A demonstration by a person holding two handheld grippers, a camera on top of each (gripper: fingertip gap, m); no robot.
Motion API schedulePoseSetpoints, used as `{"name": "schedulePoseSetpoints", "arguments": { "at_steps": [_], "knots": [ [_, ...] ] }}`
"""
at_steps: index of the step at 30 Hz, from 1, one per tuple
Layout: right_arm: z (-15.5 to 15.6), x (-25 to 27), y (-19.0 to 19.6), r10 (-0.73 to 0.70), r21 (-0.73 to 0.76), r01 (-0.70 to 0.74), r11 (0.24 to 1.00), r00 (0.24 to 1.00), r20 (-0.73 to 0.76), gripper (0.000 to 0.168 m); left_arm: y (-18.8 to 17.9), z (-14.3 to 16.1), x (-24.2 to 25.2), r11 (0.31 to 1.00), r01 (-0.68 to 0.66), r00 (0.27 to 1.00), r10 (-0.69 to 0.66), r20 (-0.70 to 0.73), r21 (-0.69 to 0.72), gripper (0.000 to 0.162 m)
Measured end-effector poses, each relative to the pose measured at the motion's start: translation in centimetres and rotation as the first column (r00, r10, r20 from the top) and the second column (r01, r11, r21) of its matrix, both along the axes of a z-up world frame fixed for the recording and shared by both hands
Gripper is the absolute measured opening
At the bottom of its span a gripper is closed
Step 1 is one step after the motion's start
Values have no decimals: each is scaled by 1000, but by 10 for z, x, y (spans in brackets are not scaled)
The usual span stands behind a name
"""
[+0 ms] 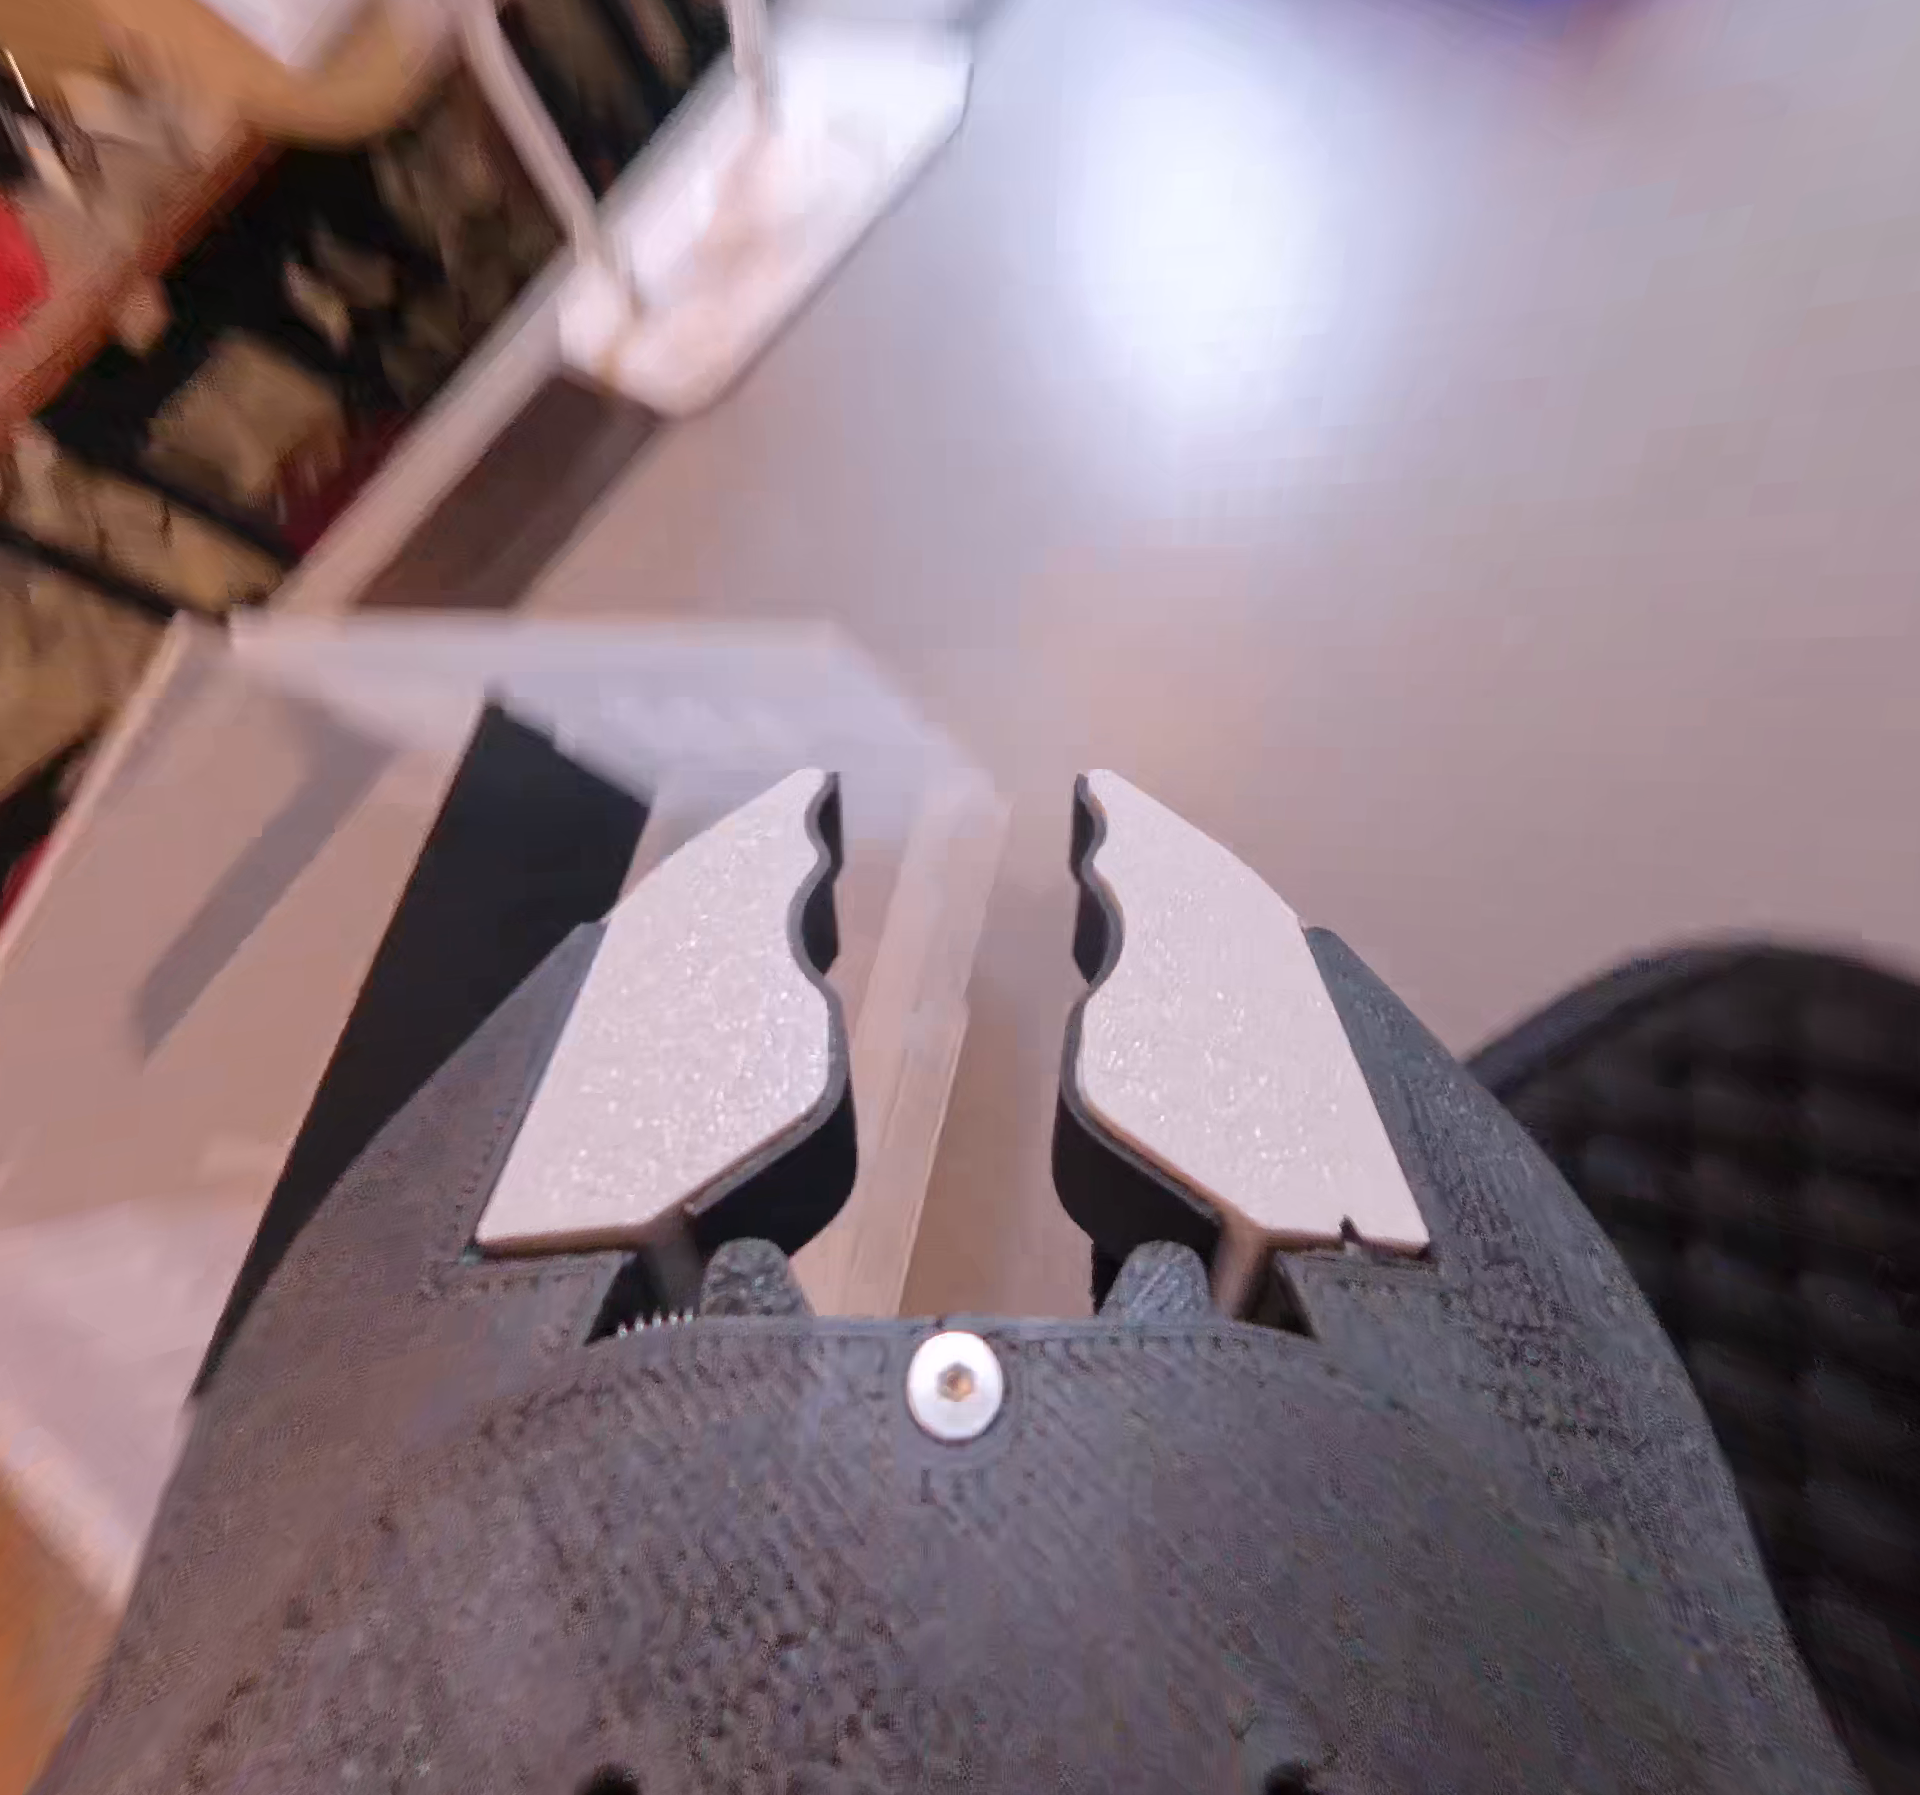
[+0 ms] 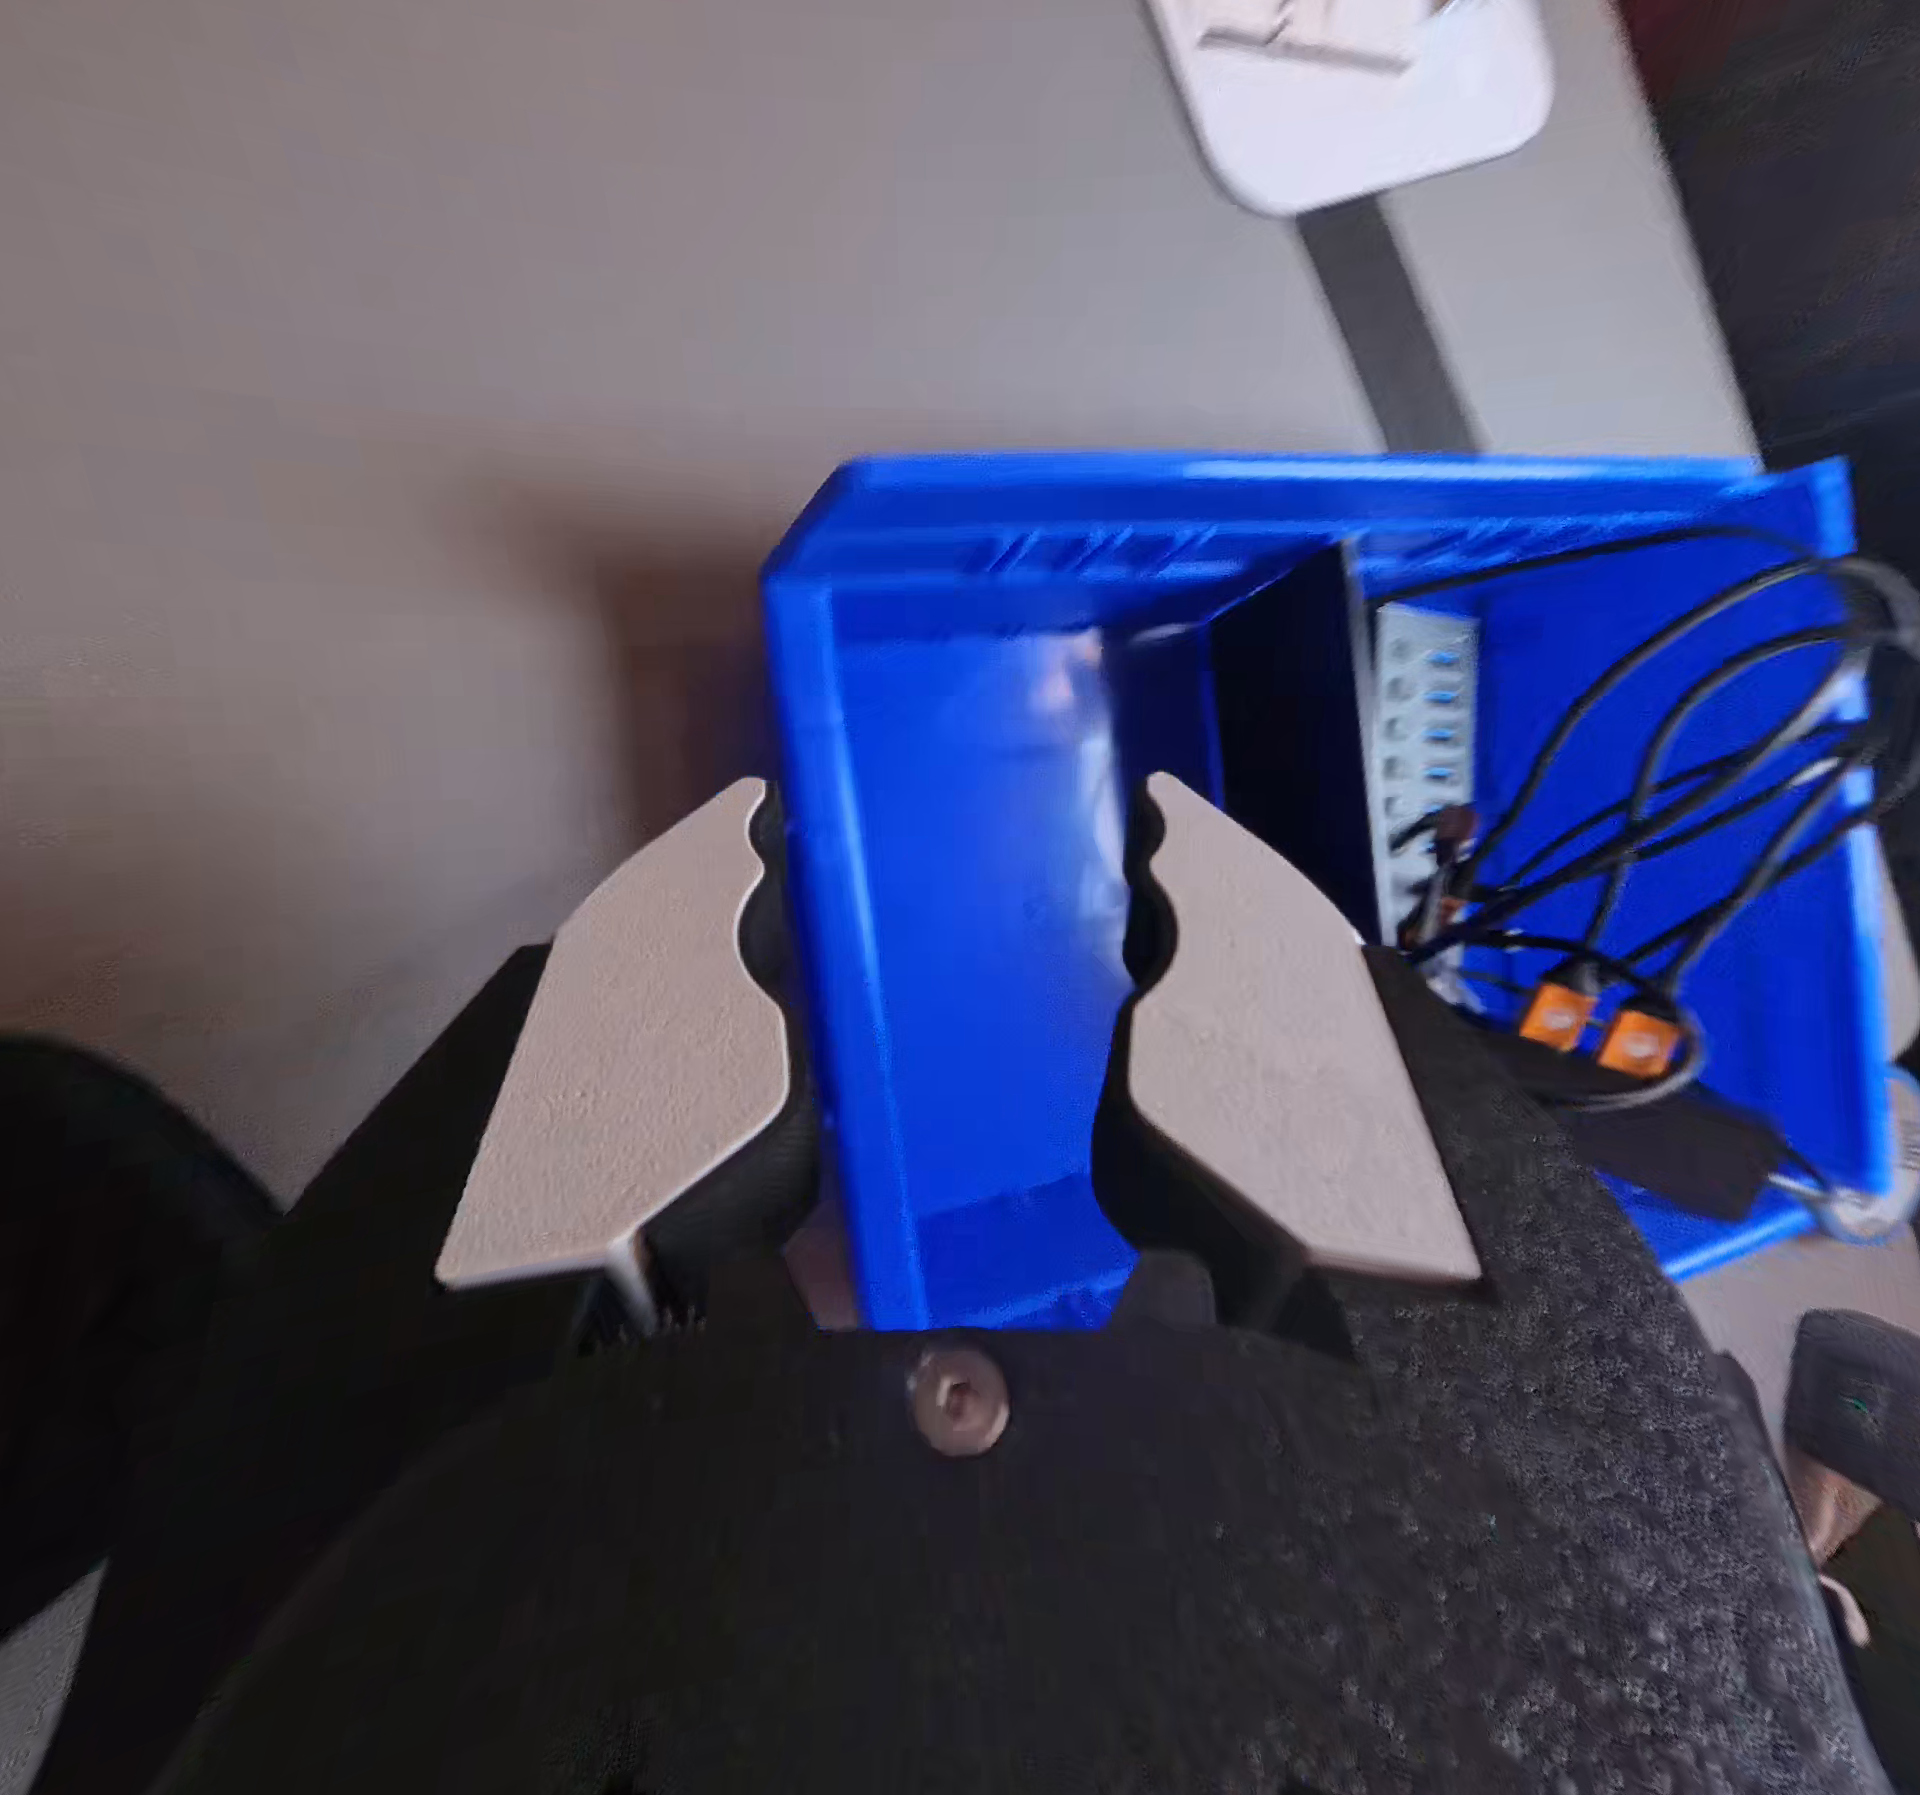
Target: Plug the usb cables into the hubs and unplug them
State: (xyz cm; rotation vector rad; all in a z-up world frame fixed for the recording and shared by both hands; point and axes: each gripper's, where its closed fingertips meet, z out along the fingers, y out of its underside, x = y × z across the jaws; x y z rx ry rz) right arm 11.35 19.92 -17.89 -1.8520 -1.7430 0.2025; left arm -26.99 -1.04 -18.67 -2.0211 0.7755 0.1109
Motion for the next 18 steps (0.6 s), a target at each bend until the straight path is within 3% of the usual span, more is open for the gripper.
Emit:
{"name": "schedulePoseSetpoints", "arguments": {
  "at_steps": [3,5,6,7,8,13,18],
  "knots": [
    [-53,23,-27,66,-23,-63,998,976,209,65,-17,-51,-50,956,-112,982,64,-179,-272,63],
    [-78,33,-23,51,43,-69,997,940,338,60,-18,-77,-68,922,-158,961,61,-271,-352,64],
    [-85,36,-15,25,104,-70,992,922,387,45,-18,-87,-77,907,-186,942,54,-332,-378,59],
    [-87,36,-7,-5,184,-77,980,912,409,30,-17,-92,-78,905,-172,936,27,-351,-388,33],
    [-87,36,-7,2,213,-103,972,906,424,31,-13,-92,-75,917,-150,934,9,-358,-369,32],
    [-86,18,-48,92,221,-186,957,922,375,32,-8,-91,-30,952,-44,912,-85,-401,-302,29],
    [-86,-17,-119,205,196,-281,939,919,336,32,-11,-91,57,928,190,874,-308,-375,-320,30]
  ]
}}
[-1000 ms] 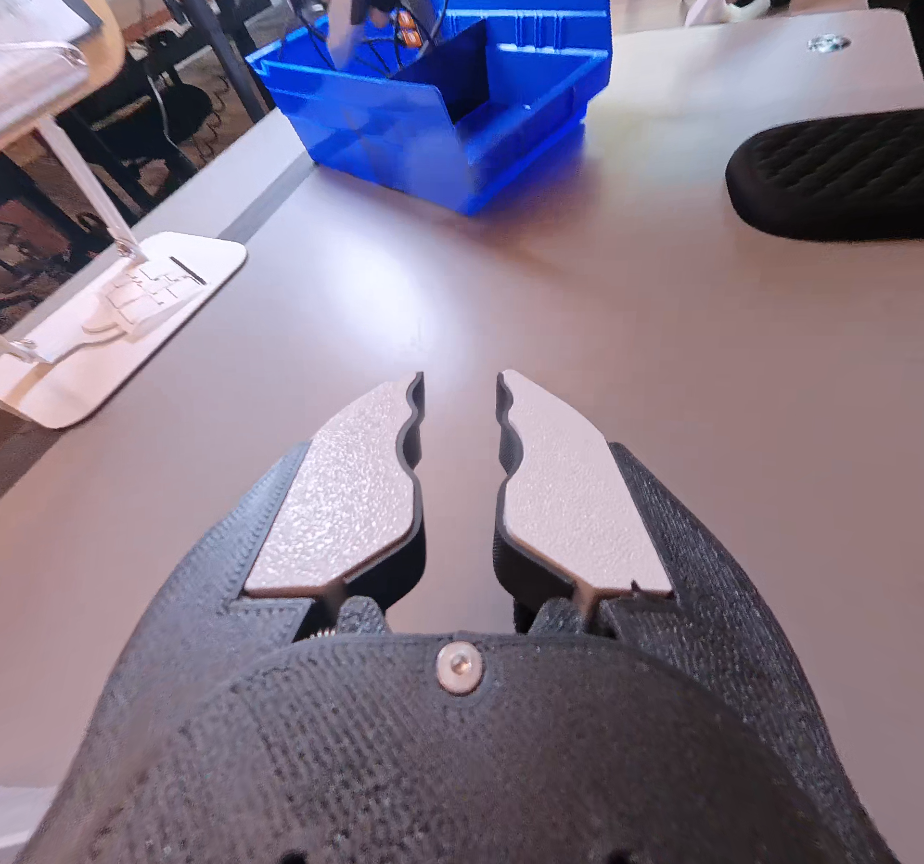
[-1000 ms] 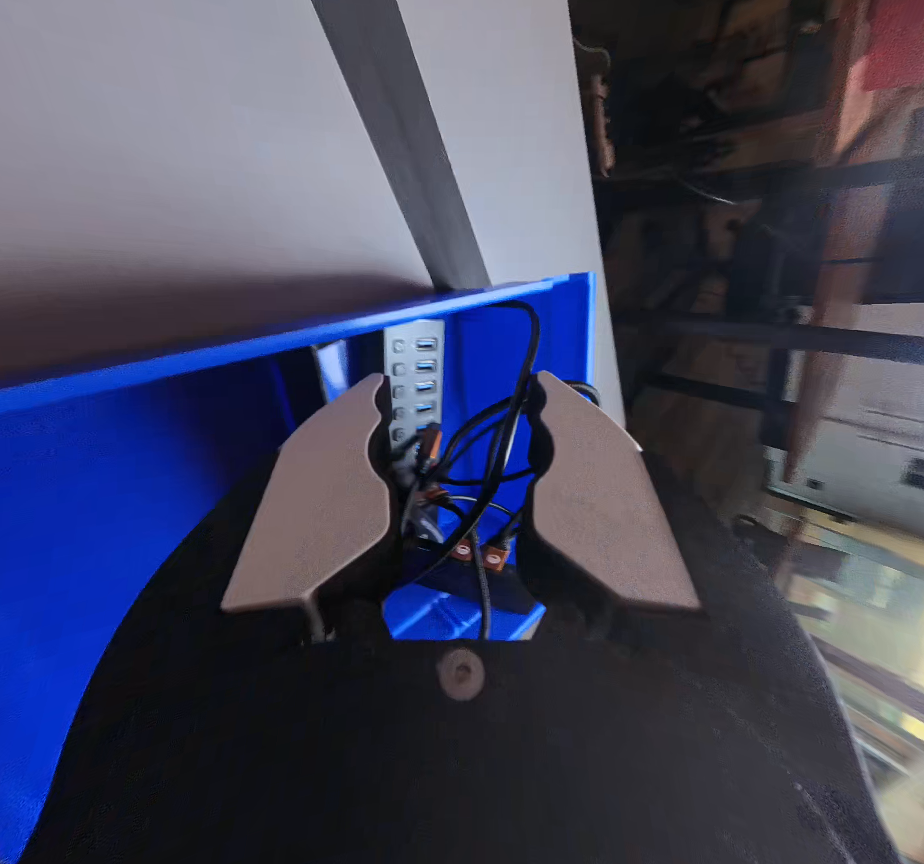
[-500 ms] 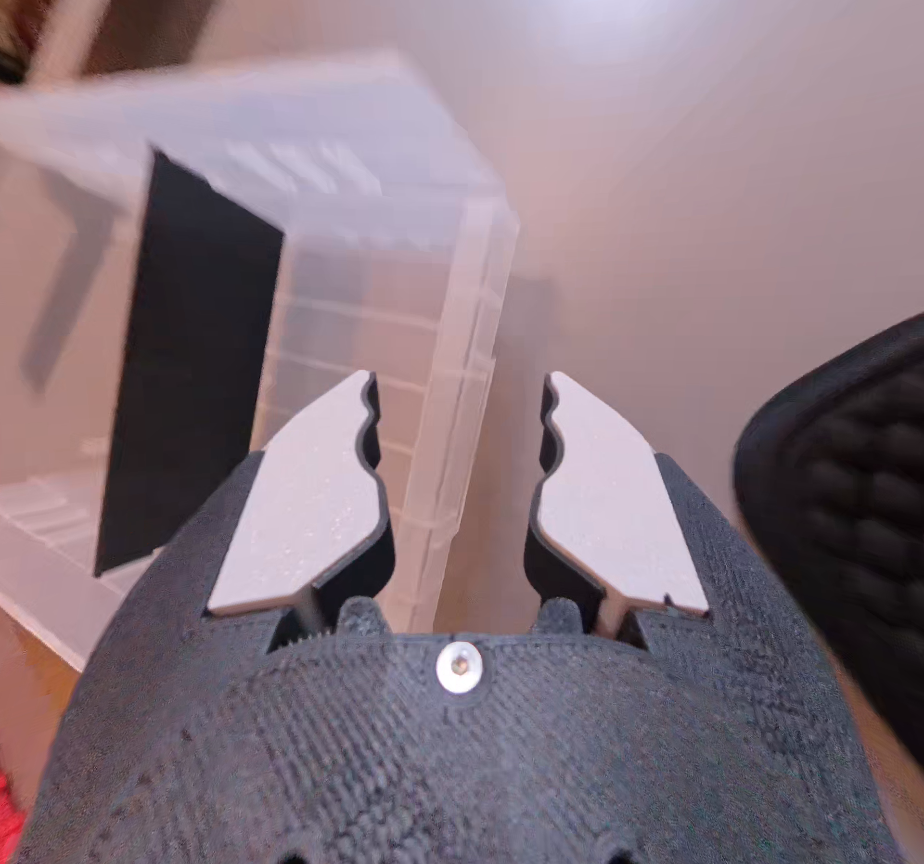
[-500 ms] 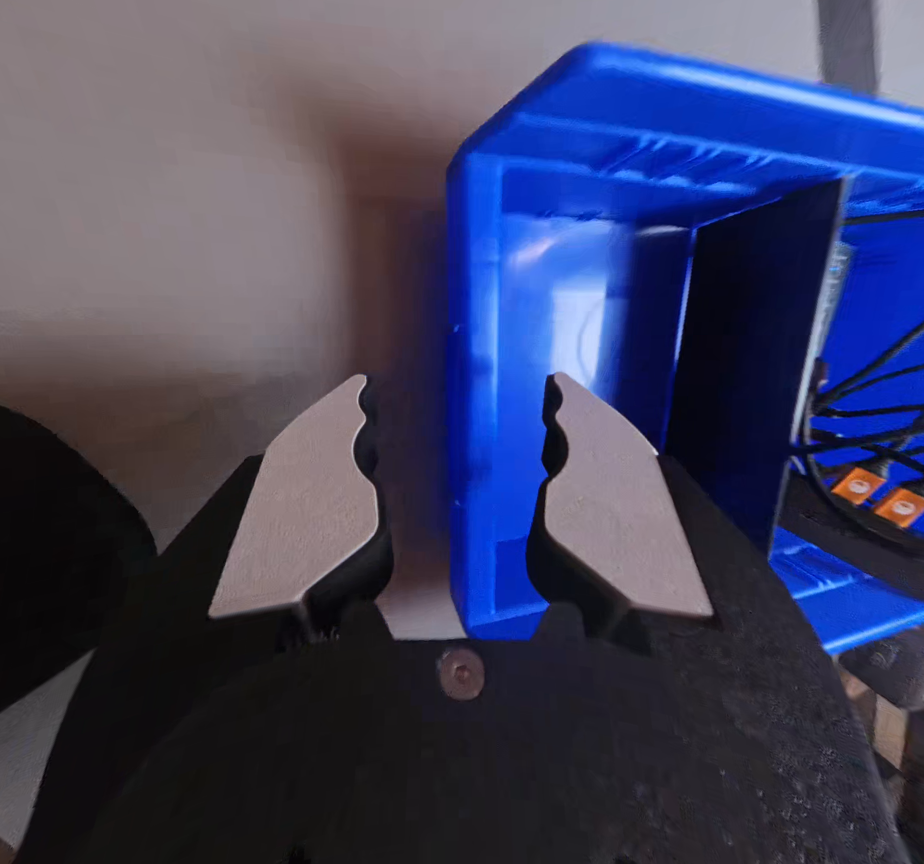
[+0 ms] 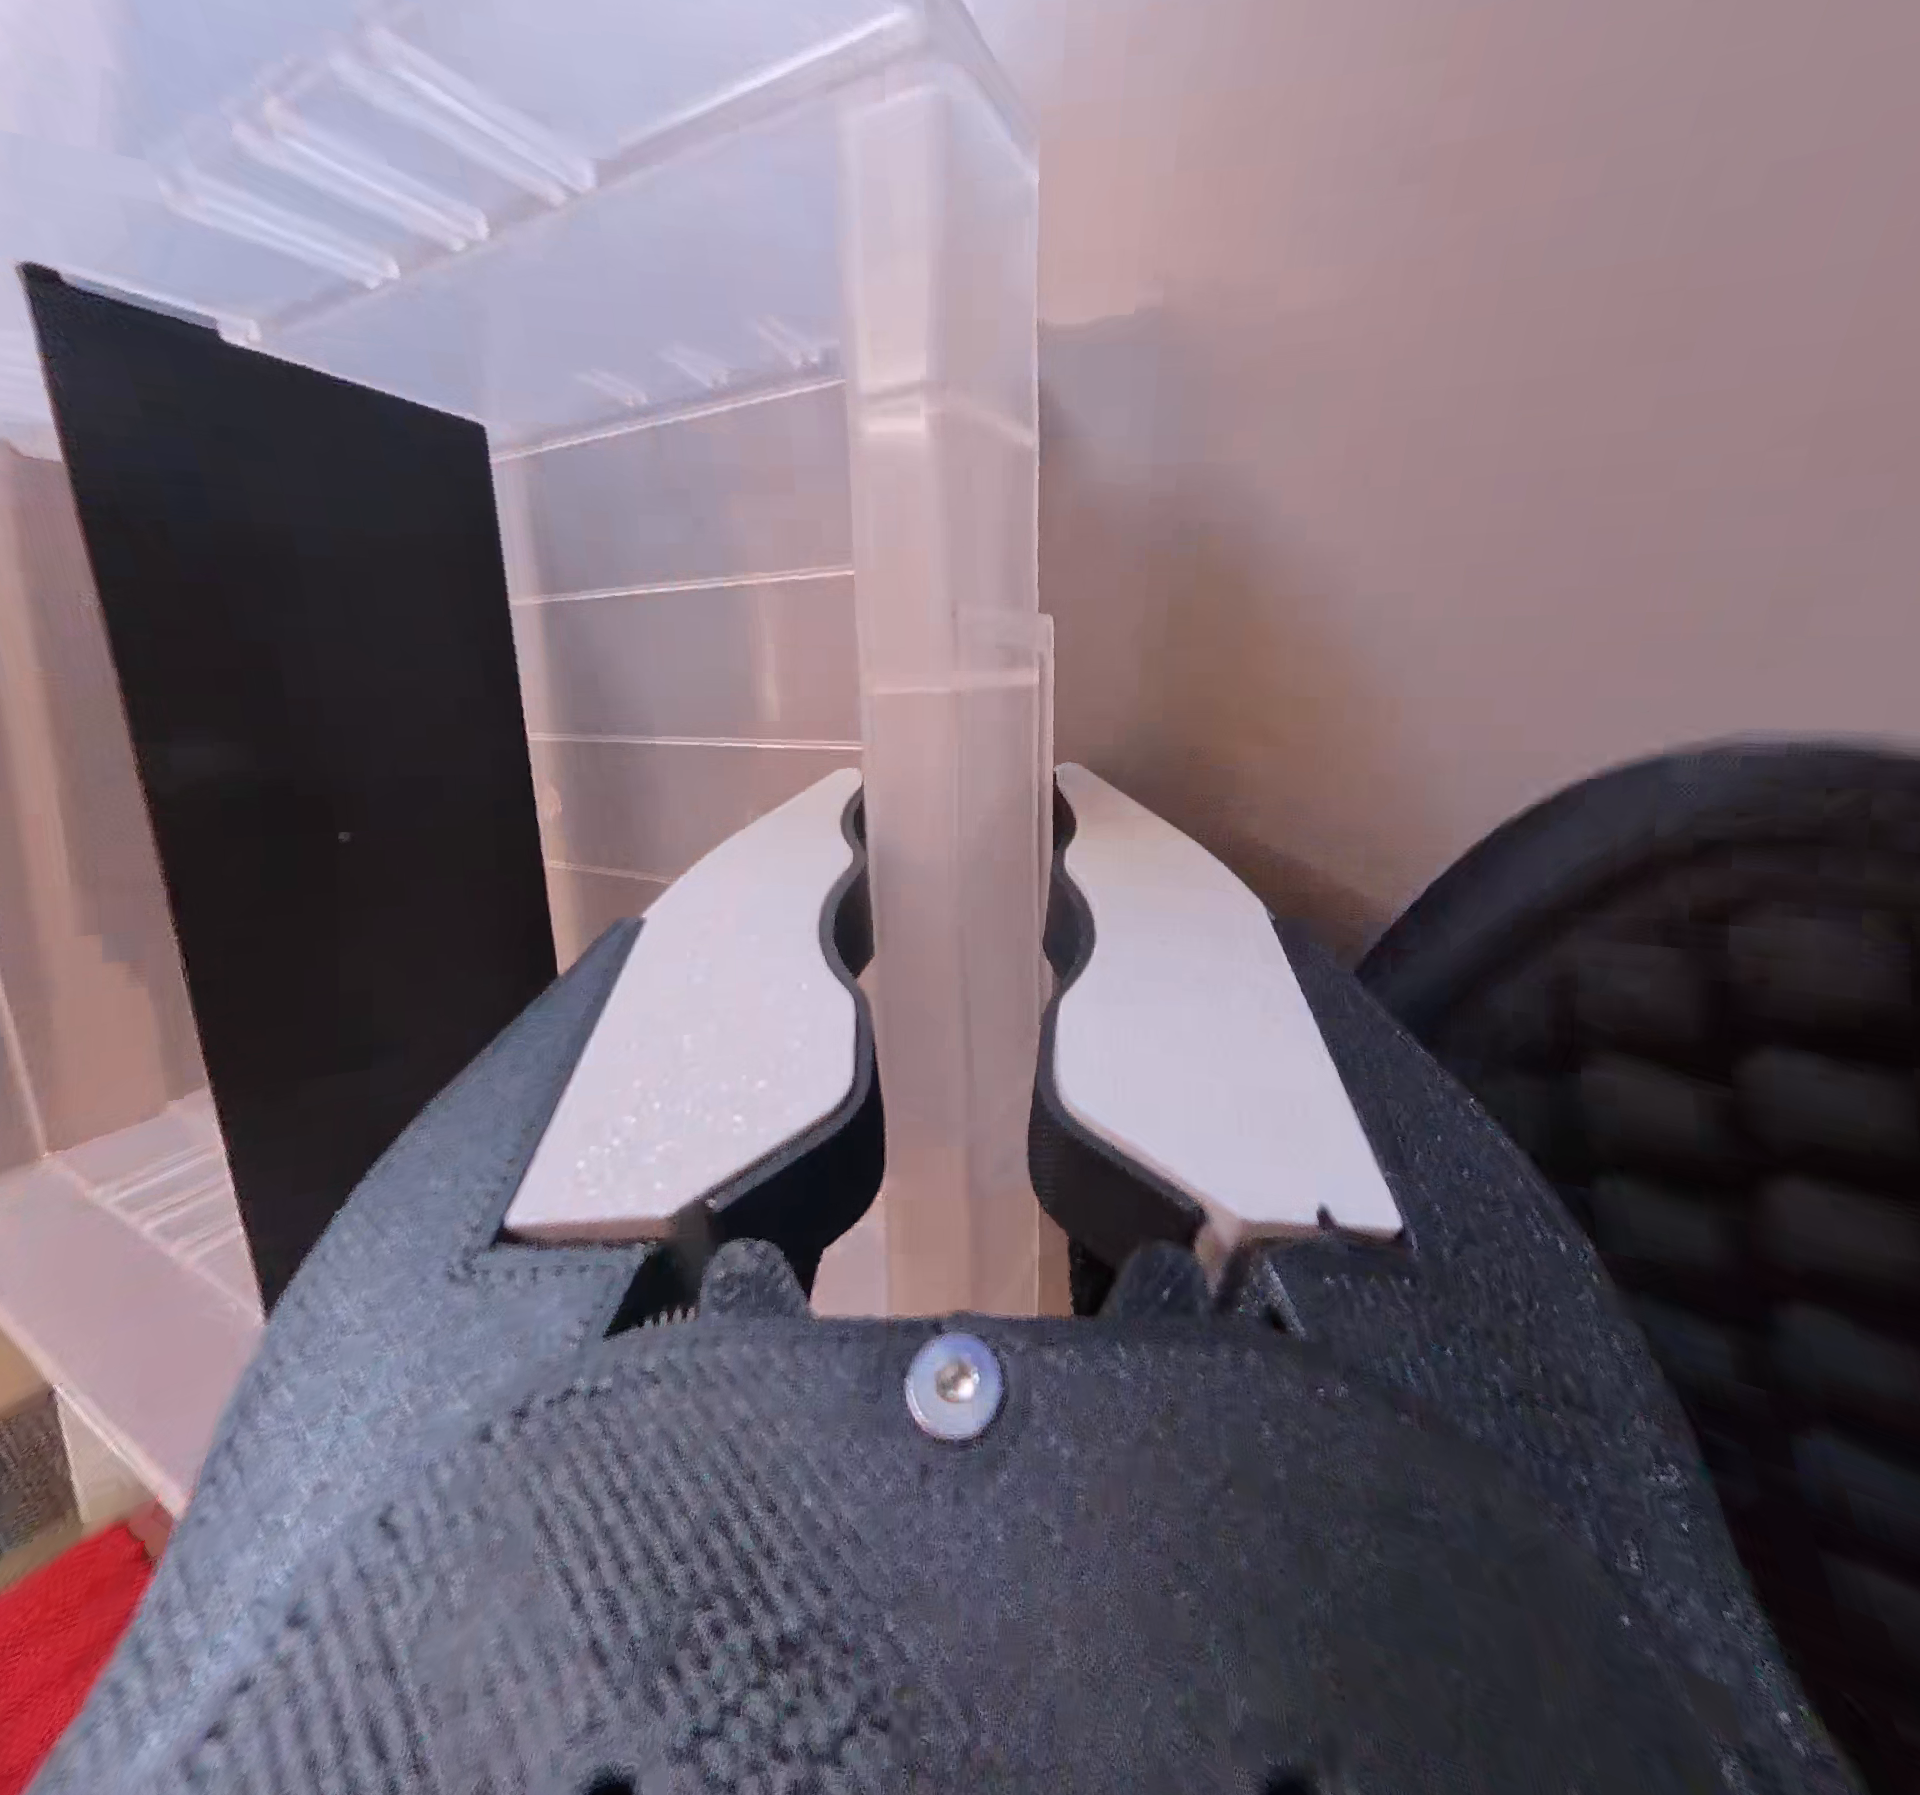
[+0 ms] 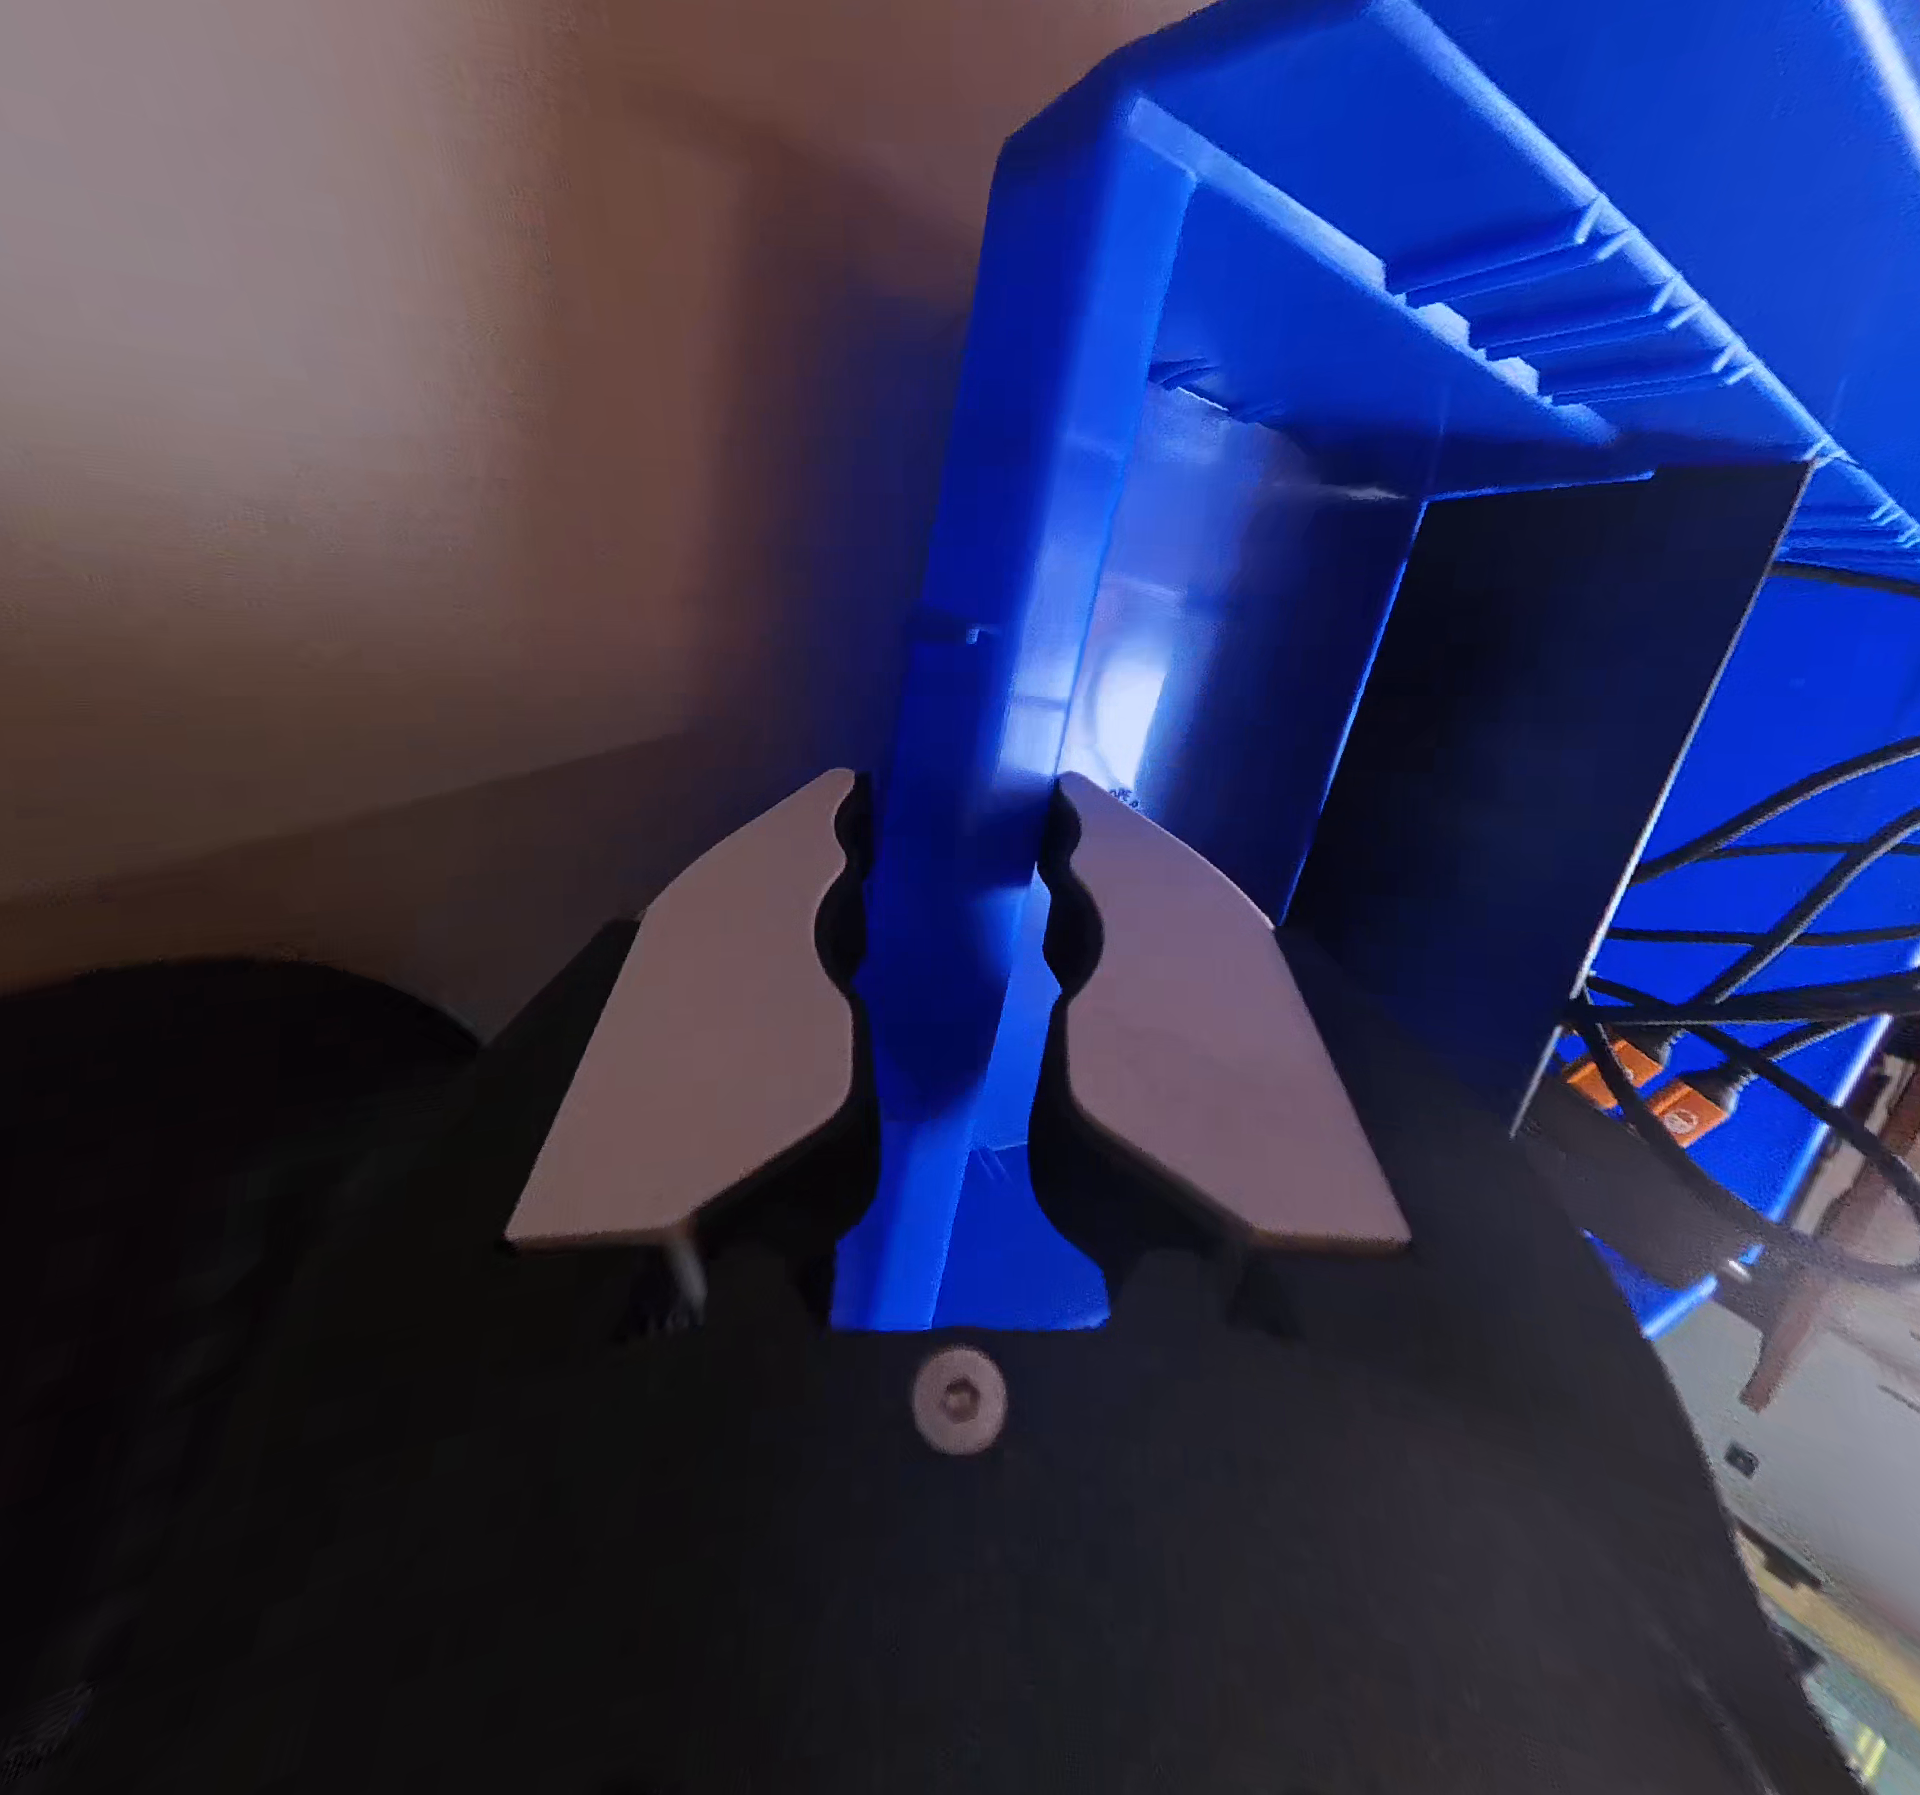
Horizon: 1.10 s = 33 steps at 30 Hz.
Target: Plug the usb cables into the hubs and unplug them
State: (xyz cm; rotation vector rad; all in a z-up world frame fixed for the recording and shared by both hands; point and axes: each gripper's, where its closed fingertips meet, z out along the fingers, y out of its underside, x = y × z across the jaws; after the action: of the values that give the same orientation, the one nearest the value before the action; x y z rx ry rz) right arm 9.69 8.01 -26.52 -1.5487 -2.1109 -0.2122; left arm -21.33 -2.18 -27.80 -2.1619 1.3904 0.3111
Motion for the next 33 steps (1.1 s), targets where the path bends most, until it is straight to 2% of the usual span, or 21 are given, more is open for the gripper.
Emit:
{"name": "schedulePoseSetpoints", "arguments": {
  "at_steps": [4,7,9,10,12,14,16,18,19,21,23,26,27,30,31,32,33],
  "knots": [
    [1,-30,-45,69,13,-68,998,996,-53,32,13,0,53,994,106,994,-106,6,4,30],
    [8,-43,-62,72,92,-61,994,991,-111,36,24,2,66,995,97,995,-97,8,26,34],
    [27,-44,-76,23,95,2,996,965,-261,41,24,22,66,995,27,997,-34,69,94,50],
    [39,-42,-88,-20,29,34,999,927,-375,44,16,40,77,991,10,981,-35,191,134,51],
    [73,-25,-93,-170,-90,145,985,770,-615,46,-2,79,108,983,-56,864,-40,501,175,41],
    [98,14,-71,-341,-173,338,925,541,-769,48,-11,94,131,979,-149,727,14,686,138,43],
    [97,52,-51,-472,-281,476,833,346,-811,59,-7,90,149,968,-233,647,79,759,97,55],
    [86,57,-46,-549,-403,464,789,238,-801,65,5,83,162,948,-309,600,131,790,78,63],
    [82,53,-44,-571,-438,453,777,214,-792,65,13,80,165,935,-344,588,145,796,84,63],
    [74,44,-34,-602,-462,466,754,211,-770,65,24,76,178,928,-369,553,170,815,57,59],
    [58,40,-15,-645,-454,537,711,243,-724,62,44,63,176,897,-431,607,208,767,98,54],
    [47,41,-4,-667,-417,605,678,269,-694,32,64,58,176,869,-477,606,215,766,133,32],
    [48,43,-3,-662,-403,620,674,262,-702,24,68,58,175,852,-495,625,212,752,172,28],
    [53,49,-7,-616,-317,660,681,283,-735,19,67,64,177,797,-492,758,194,623,350,16],
    [60,52,-12,-588,-288,669,685,275,-761,17,61,69,180,793,-484,759,170,629,370,11],
    [70,60,-19,-553,-246,684,687,271,-788,10,52,79,189,801,-487,709,128,693,350,10],
    [79,65,-29,-518,-208,682,701,286,-806,7,40,88,194,803,-482,690,101,716,351,10]
  ]
}}
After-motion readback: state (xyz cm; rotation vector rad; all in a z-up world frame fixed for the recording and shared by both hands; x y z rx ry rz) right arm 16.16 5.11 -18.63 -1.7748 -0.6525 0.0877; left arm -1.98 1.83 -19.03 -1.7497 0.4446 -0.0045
